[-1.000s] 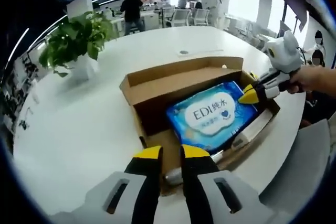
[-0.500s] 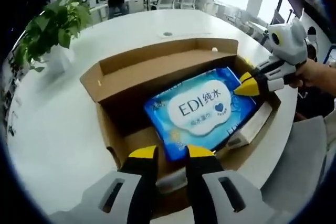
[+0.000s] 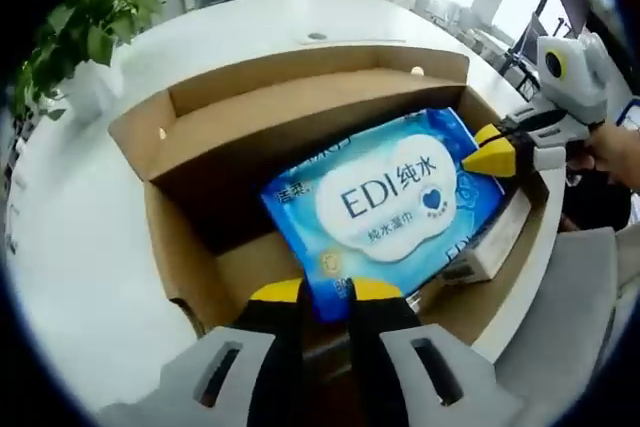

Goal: Operate the shoe box by opening the lid, removing the specified soft item, and placing it in the target area until the item is outside and the box remains undamaged.

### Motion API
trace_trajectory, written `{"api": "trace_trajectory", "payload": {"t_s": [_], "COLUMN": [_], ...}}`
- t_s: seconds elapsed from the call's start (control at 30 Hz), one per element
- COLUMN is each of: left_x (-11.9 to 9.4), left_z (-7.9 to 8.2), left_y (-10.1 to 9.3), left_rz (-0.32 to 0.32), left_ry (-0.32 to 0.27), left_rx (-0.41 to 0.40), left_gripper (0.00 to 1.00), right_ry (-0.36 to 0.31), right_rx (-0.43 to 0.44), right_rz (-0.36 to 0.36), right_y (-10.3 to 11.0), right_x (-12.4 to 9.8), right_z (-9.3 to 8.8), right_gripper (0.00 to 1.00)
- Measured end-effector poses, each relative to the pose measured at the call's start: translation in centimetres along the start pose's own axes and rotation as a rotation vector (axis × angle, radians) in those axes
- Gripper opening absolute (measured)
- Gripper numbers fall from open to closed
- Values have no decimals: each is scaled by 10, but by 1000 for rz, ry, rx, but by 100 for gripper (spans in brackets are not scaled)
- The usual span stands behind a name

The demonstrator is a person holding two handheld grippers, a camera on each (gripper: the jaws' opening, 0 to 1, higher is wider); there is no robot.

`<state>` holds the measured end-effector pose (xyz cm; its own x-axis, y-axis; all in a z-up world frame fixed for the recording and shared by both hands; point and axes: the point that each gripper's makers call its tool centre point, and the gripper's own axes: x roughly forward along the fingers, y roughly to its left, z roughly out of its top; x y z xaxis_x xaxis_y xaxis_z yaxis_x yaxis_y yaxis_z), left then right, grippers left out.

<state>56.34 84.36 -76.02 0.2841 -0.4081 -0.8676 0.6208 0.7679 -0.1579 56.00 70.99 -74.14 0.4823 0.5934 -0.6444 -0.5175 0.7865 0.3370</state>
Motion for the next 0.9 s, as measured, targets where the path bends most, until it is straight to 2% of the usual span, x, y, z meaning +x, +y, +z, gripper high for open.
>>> {"api": "trace_trajectory", "payload": {"t_s": [0.13,0.23,0.43,0.63,0.9], "left_x": [2,3,3,-5,-17], "left_z": [-1,0,0,1,6], "left_y": [2,2,4,1,-6], "left_rz": [12,30,51,45,39], "left_ry": [1,-7,-19,-60,-99], "left_rx": [-22,-8,13,-27,-29], "left_gripper": [9,0,0,0,0], "right_ry": [-3,-7,-25,-36,-47], "right_rx": [8,14,19,37,74], "right_rz": [0,-3,-15,-14,11], "right_y": [1,1,3,3,4], "right_x": [0,0,-1,-5,-16], "right_z": [0,0,2,5,8], "right_gripper": [0,0,0,0,0]}}
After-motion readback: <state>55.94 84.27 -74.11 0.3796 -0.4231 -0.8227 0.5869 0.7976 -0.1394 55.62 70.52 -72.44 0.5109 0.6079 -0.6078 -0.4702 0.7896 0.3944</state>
